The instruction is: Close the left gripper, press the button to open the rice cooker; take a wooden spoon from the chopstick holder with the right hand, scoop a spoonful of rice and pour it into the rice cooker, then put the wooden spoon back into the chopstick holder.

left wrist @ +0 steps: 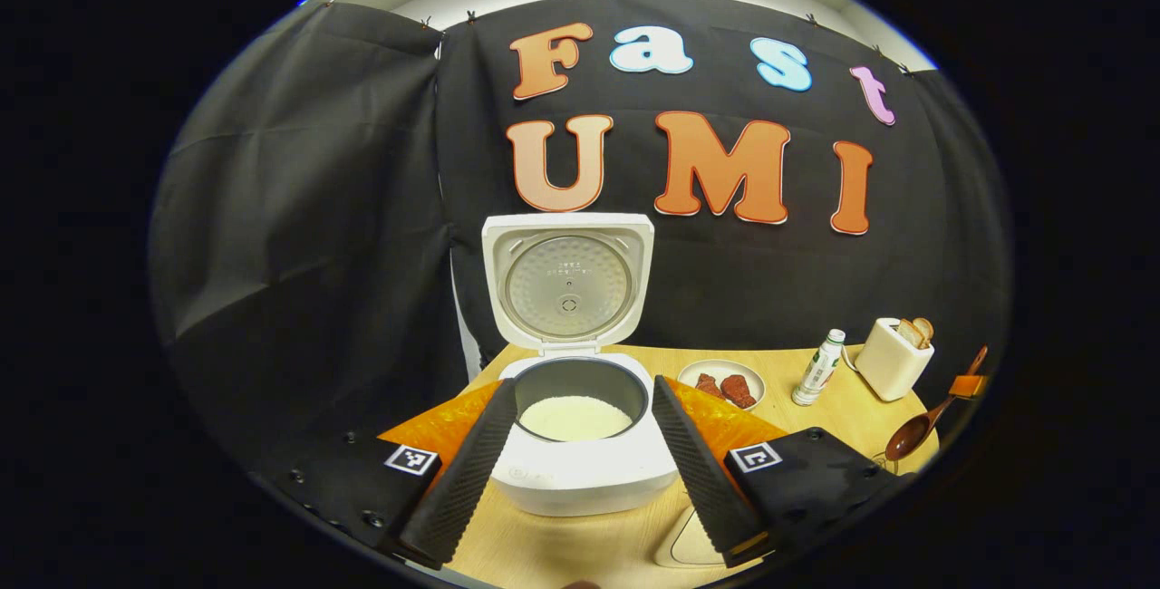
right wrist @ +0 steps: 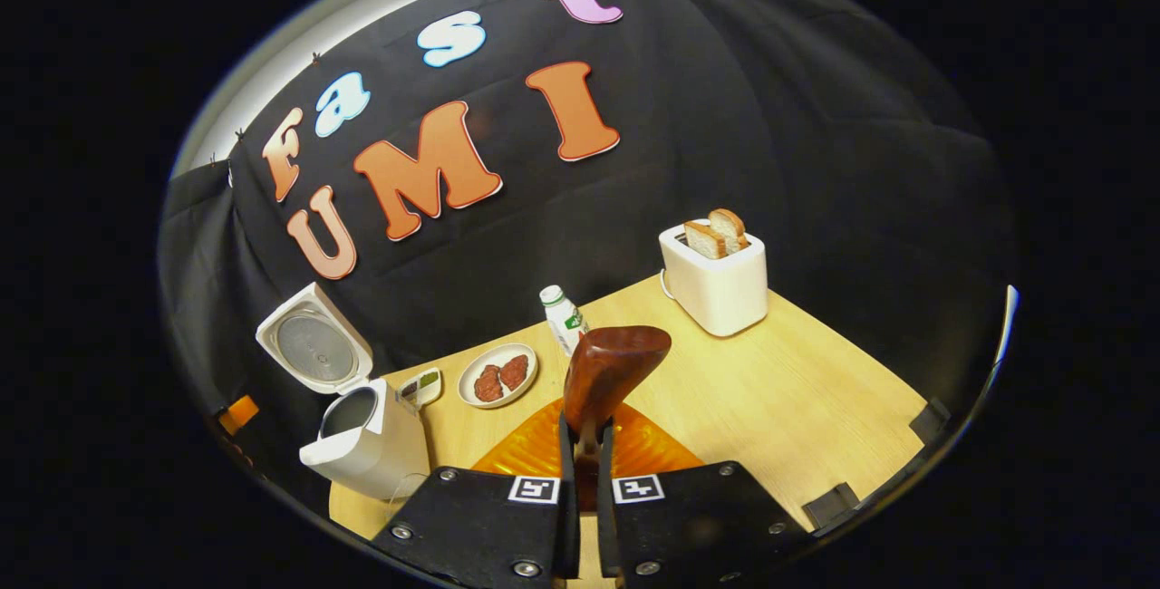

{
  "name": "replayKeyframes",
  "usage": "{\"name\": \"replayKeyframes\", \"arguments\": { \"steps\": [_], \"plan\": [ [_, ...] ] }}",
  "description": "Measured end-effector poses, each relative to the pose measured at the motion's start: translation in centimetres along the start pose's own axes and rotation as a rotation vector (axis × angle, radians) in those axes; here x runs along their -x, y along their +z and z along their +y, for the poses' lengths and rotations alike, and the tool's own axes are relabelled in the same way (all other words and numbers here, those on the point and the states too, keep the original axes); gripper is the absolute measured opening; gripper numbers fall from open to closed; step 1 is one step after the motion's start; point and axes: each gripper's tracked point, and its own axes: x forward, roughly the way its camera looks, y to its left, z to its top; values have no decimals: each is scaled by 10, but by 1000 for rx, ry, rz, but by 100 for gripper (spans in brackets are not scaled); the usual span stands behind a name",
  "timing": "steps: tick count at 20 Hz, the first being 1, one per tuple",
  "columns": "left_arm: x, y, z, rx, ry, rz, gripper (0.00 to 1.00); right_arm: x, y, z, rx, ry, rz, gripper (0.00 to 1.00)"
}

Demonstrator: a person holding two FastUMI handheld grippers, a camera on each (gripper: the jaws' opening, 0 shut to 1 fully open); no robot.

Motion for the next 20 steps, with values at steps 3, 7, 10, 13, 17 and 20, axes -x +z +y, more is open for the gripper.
{"name": "replayKeyframes", "arguments": {
  "steps": [3,7,10,13,17,20],
  "plan": [
    [-1,10,0,3,15,-15,99,-7,-25,-14,-11,-2,43,7],
    [-5,22,2,22,28,-26,99,-21,-59,-33,-32,-15,93,10],
    [-7,39,10,15,56,-58,99,-40,-75,-40,-70,-17,116,10],
    [-16,65,21,19,74,-99,100,-45,-79,-46,-122,-11,126,16],
    [-37,115,35,43,75,-156,100,-38,-90,-54,-141,-1,185,26],
    [-56,153,41,35,59,-204,98,-34,-94,-57,-130,-21,206,32]
  ]
}}
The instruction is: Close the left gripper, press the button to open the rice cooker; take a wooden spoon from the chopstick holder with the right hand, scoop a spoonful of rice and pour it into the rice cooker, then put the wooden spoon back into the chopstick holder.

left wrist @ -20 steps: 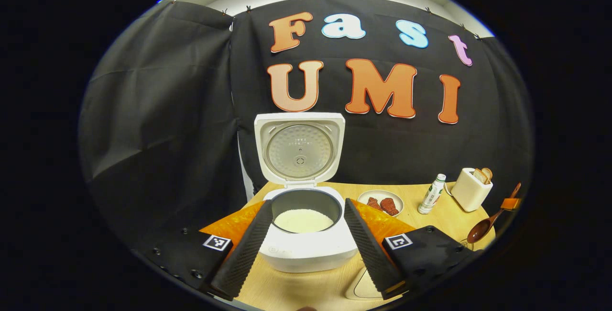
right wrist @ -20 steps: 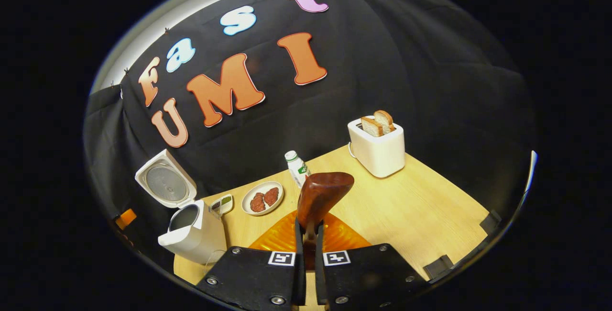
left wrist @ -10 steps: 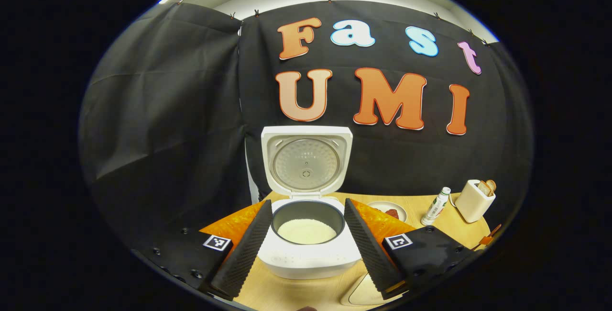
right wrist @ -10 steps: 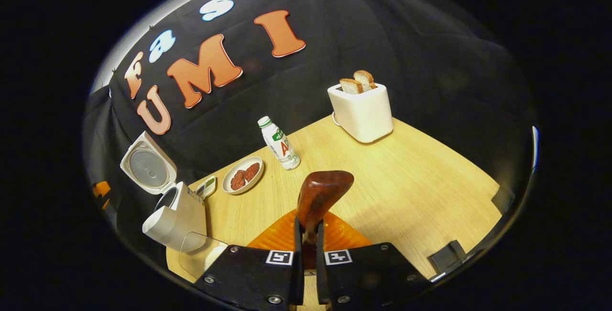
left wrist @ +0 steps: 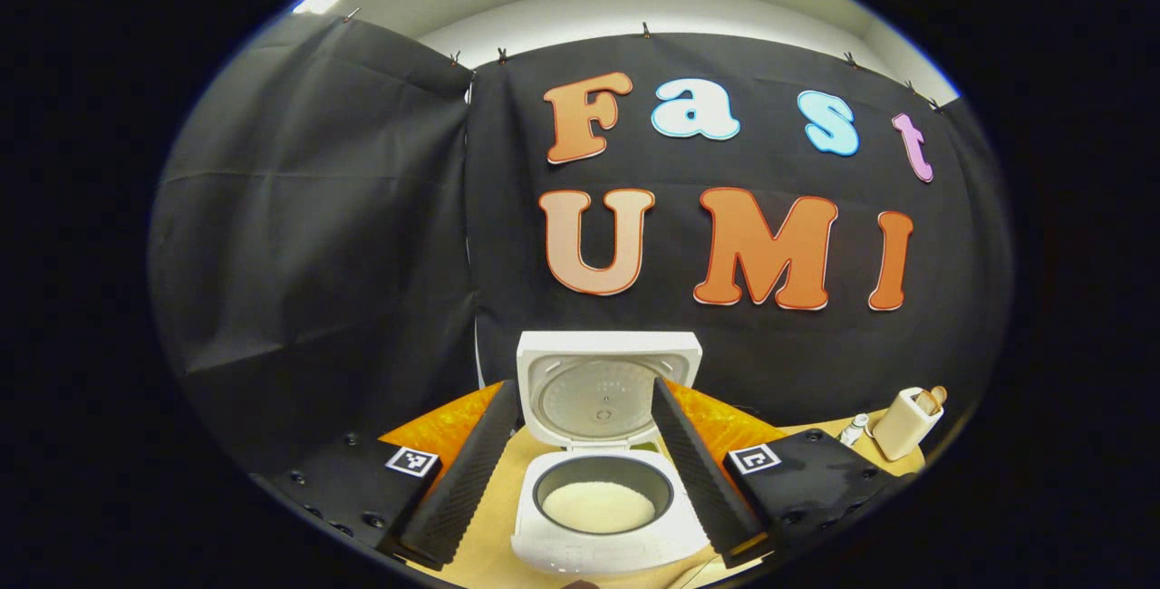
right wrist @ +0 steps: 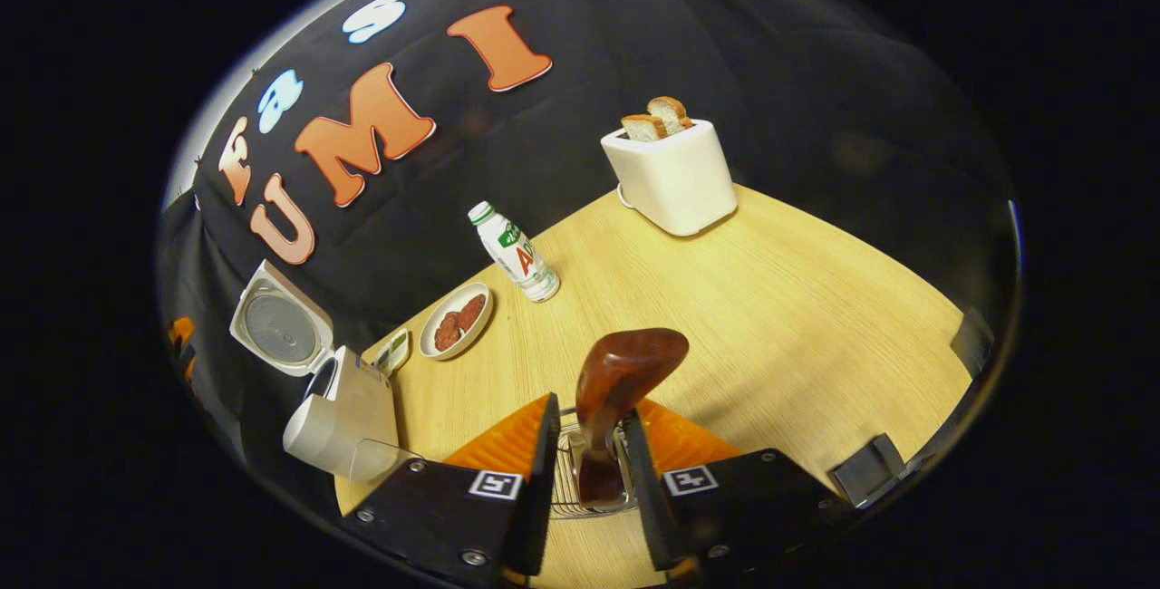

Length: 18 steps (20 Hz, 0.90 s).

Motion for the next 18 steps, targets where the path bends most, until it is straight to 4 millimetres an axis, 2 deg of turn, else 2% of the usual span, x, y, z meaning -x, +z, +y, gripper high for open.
{"name": "replayKeyframes", "arguments": {
  "steps": [2,3,5,7,9,12,14,18],
  "plan": [
    [-22,16,-4,8,-27,8,98,0,0,-2,14,-18,8,62],
    [-36,24,-1,12,-29,15,98,3,0,-5,28,-32,11,74],
    [-64,35,0,-7,-32,44,98,11,6,-11,60,-65,-3,87],
    [-94,45,-2,-31,-44,68,98,22,17,-13,93,-96,-28,94],
    [-122,49,-1,-39,-46,96,98,30,30,-11,114,-121,-64,95],
    [-166,49,2,42,-48,150,98,59,53,-5,124,-147,-133,95],
    [-192,38,1,24,-43,201,99,81,67,0,146,-160,-182,96],
    [-232,-6,-17,2,-48,367,100,123,93,20,174,-151,-277,95]
  ]
}}
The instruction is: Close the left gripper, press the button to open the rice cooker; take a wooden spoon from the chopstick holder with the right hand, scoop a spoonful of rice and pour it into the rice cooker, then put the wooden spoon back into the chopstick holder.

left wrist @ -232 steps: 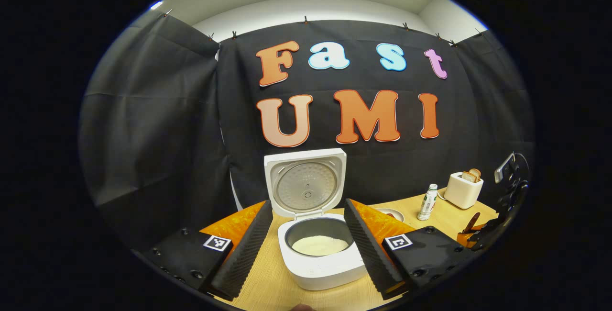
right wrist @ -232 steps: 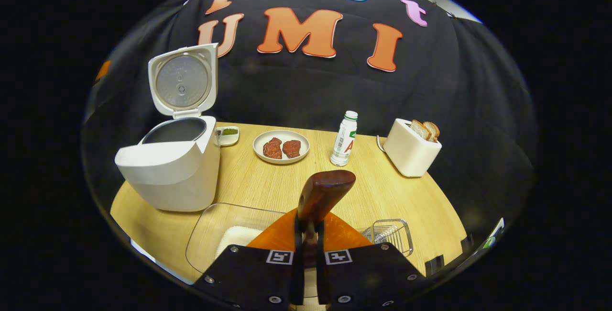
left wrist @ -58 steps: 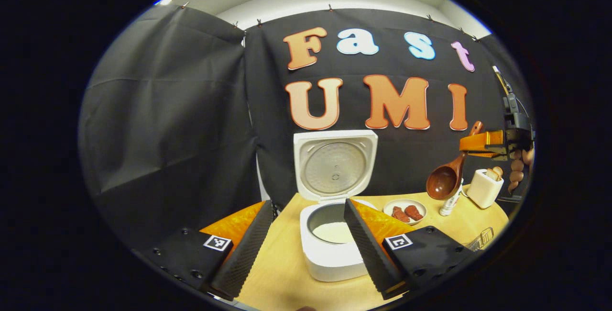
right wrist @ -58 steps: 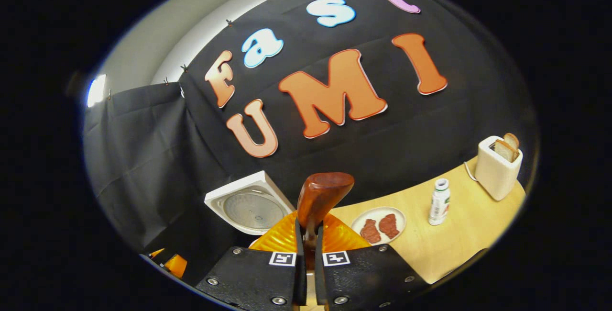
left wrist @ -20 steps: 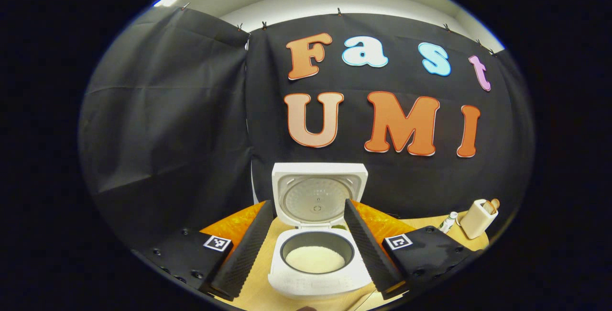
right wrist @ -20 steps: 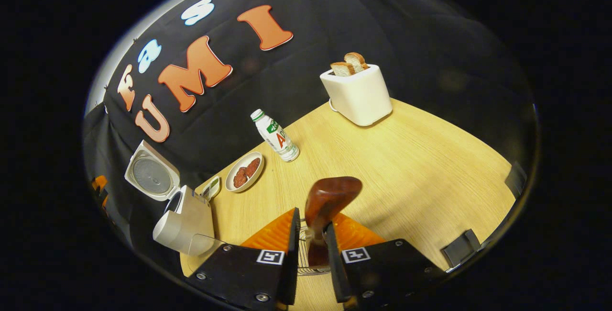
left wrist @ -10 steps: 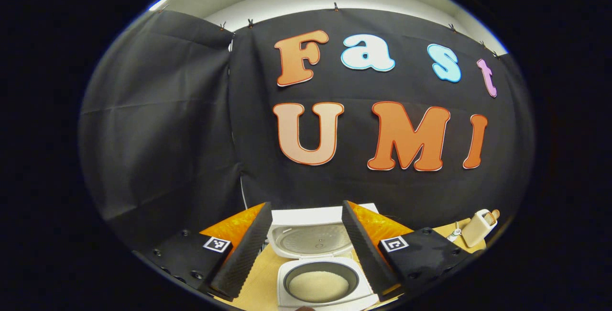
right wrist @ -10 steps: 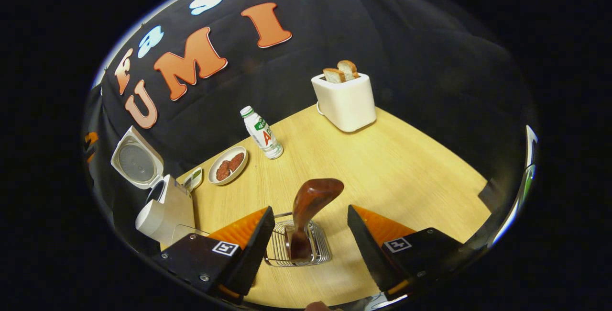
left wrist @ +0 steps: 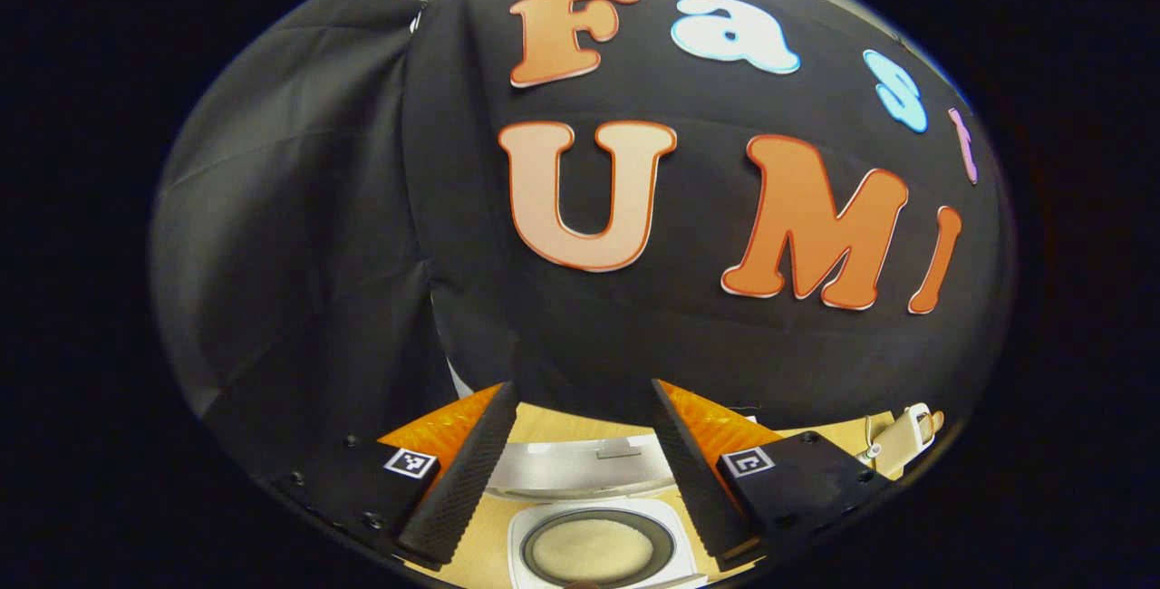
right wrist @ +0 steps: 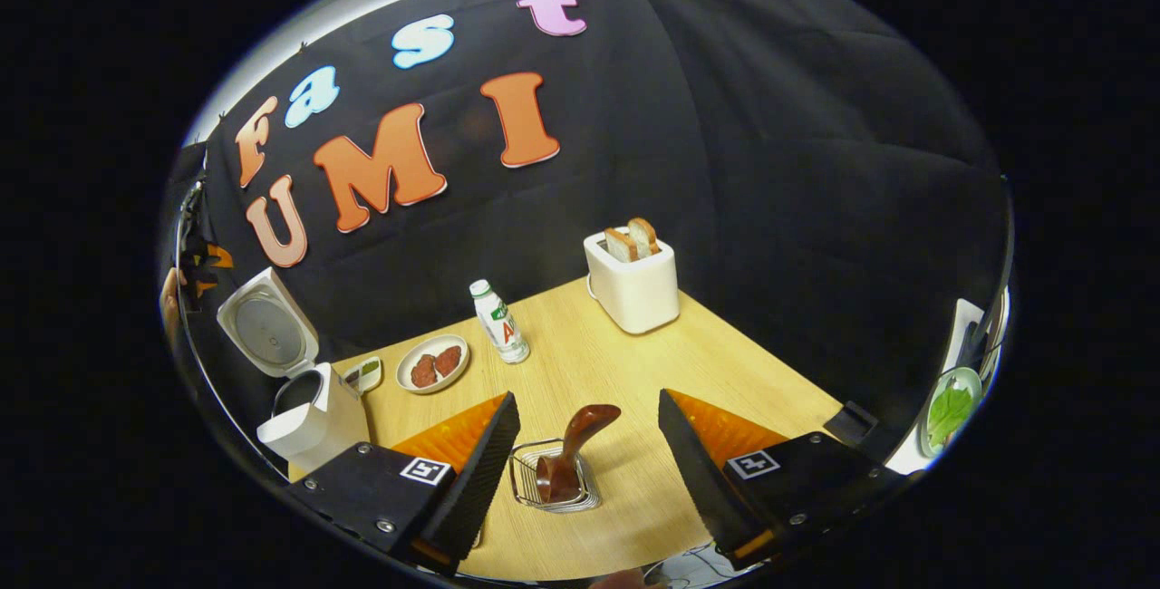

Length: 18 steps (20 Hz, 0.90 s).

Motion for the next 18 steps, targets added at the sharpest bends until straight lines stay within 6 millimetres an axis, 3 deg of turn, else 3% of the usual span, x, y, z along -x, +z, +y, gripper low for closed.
{"name": "replayKeyframes", "arguments": {
  "steps": [3,5,8,11,12,14,18],
  "plan": [
    [-19,-31,-8,67,-6,155,98,27,33,2,-3,-3,-65,95],
    [-16,-34,-2,34,16,180,100,36,45,1,3,-5,-99,95],
    [-3,-44,-16,-13,-23,237,100,40,56,5,12,19,-121,95],
    [19,-65,-23,1,-55,300,100,36,65,16,20,67,-137,95],
    [29,-74,-24,-5,-64,310,95,34,69,21,24,85,-142,95],
    [41,-98,-27,-6,-83,350,95,30,74,32,40,129,-147,95],
    [73,-173,-33,17,-82,538,96,19,81,48,78,194,-151,95]
  ]
}}
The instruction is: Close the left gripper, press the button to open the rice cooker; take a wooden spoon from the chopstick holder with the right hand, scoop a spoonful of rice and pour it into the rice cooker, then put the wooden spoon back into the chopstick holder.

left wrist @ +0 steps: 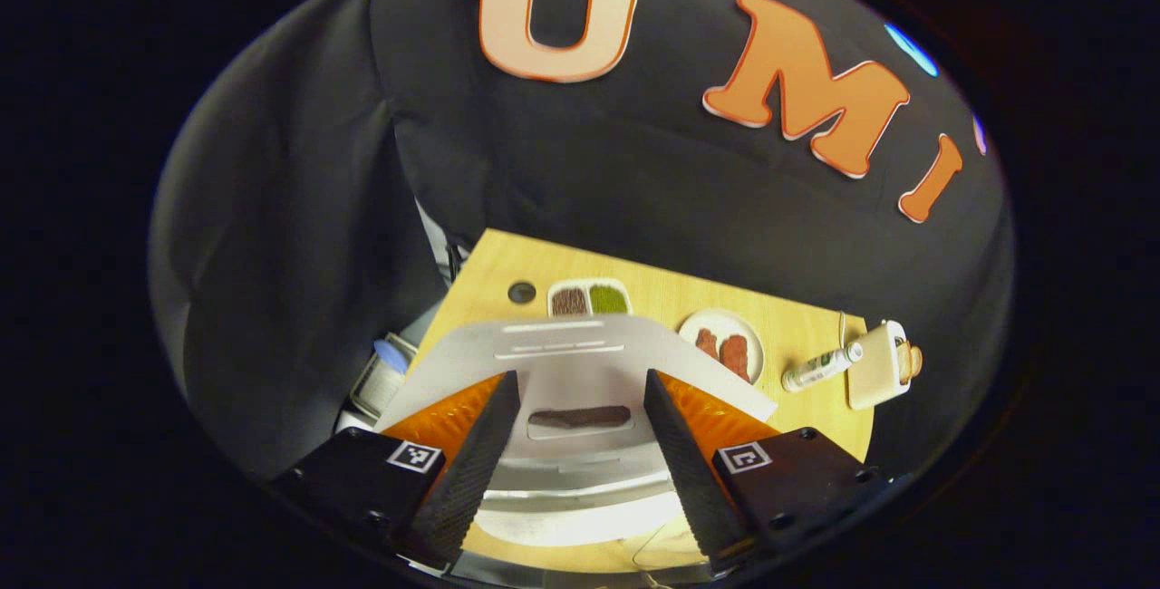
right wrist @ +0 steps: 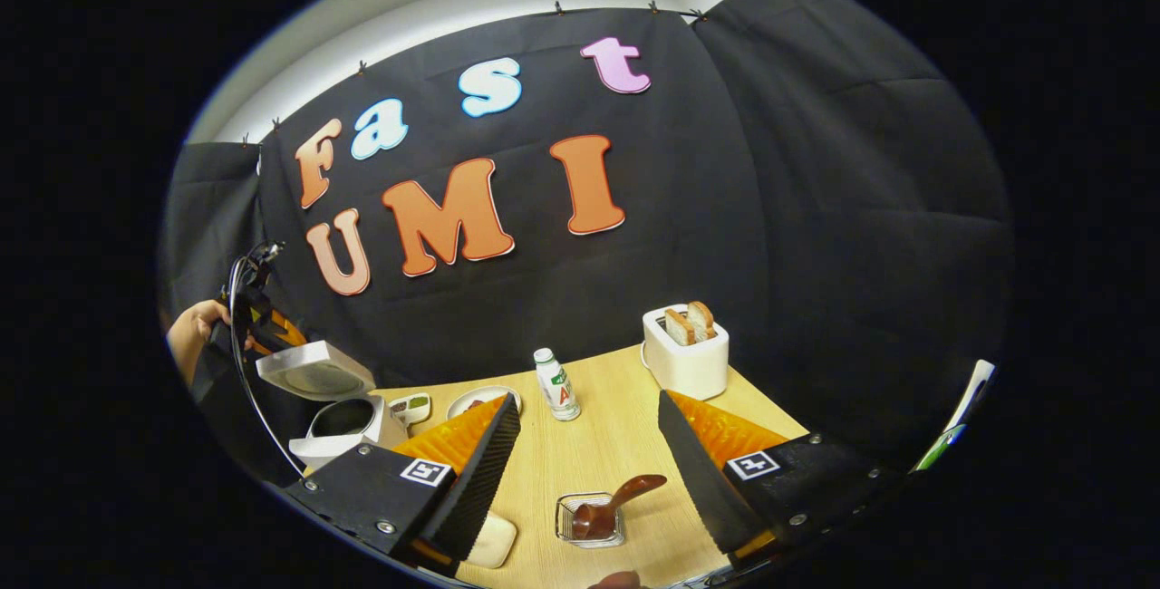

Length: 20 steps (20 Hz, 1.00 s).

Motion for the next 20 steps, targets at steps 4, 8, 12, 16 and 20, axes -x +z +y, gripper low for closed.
{"name": "replayKeyframes", "arguments": {
  "steps": [4,8,12,16,20],
  "plan": [
    [-22,-66,2,-29,41,103,91,-9,-1,10,20,49,9,95],
    [-49,-121,5,-32,81,222,93,-16,0,25,50,94,11,95],
    [-64,-133,2,-2,115,265,97,-21,-3,39,90,130,18,95],
    [-64,-131,-2,-5,97,195,100,-24,-3,58,132,159,13,95],
    [-39,-118,-14,9,54,50,100,-31,13,77,179,183,-38,95]
  ]
}}
